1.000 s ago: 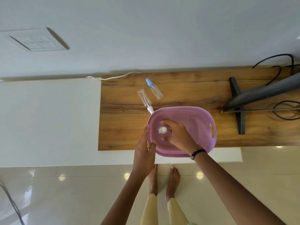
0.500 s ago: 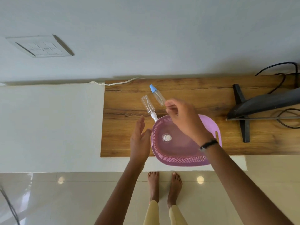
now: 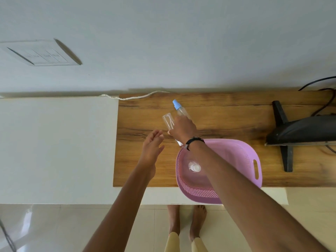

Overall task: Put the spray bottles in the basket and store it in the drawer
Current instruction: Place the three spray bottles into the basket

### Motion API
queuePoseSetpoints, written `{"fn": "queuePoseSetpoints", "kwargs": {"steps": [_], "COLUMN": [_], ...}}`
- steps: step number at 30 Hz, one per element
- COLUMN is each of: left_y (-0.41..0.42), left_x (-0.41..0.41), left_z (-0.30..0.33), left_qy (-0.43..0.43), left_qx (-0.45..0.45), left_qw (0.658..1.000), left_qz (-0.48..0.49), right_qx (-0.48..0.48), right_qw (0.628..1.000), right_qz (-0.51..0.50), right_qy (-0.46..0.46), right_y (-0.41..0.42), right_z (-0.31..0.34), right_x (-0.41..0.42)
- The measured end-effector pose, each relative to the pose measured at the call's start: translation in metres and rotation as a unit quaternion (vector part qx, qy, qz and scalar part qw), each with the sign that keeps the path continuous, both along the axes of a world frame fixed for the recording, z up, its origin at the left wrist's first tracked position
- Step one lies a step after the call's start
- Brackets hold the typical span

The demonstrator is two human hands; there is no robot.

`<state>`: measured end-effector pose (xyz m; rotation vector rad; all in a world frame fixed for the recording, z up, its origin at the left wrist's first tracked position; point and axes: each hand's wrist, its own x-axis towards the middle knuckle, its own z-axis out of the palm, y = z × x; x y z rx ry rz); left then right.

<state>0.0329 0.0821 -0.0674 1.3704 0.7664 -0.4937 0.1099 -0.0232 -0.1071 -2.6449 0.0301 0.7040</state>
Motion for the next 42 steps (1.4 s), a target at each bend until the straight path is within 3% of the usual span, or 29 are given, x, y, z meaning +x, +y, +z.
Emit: {"fn": "queuePoseSetpoints", "kwargs": {"steps": [5, 8, 10, 14, 20, 23, 25, 28, 32, 39, 42], "left_y": [0.003, 0.002, -0.002, -0.013, -0.033, -0.041, -0.048, -0.064, -0.088, -0.107, -0.108], "left_x": [0.001, 0.005, 0.007, 0.007, -0.014, -0.028, -0.036, -0.051, -0.074, -0.123, -0.135], "left_z": [-0.003, 0.002, 0.011, 0.039, 0.069, 0.076, 0.081, 0.087, 0.088, 0.046, 0.033], "left_qy": [-0.005, -0.037, -0.091, -0.219, -0.287, -0.312, -0.326, -0.344, -0.337, -0.183, -0.145], "left_qx": [0.015, 0.046, 0.076, 0.167, 0.248, 0.260, 0.255, 0.250, 0.216, 0.208, 0.219], "left_qw": [1.000, 0.998, 0.992, 0.959, 0.924, 0.909, 0.902, 0.891, 0.901, 0.944, 0.951], "left_qz": [-0.007, -0.028, -0.048, -0.062, -0.060, -0.096, -0.123, -0.161, -0.169, -0.179, -0.164], "right_qx": [0.032, 0.126, 0.221, 0.403, 0.476, 0.334, 0.241, 0.184, 0.165, 0.202, 0.185], "right_qw": [0.999, 0.987, 0.962, 0.875, 0.833, 0.919, 0.954, 0.960, 0.959, 0.958, 0.964], "right_qz": [-0.029, -0.098, -0.162, -0.268, -0.282, -0.179, -0.080, -0.008, -0.032, -0.146, -0.139], "right_qy": [-0.004, -0.017, -0.013, 0.020, -0.007, -0.106, -0.162, -0.209, -0.226, -0.143, -0.128], "right_y": [0.003, 0.001, -0.003, -0.019, -0.069, -0.103, -0.118, -0.125, -0.132, -0.139, -0.131], "right_z": [0.002, 0.014, 0.033, 0.067, 0.090, 0.090, 0.089, 0.087, 0.077, 0.030, 0.017], "right_x": [0.008, 0.013, 0.013, -0.001, -0.049, -0.083, -0.103, -0.129, -0.159, -0.170, -0.163]}}
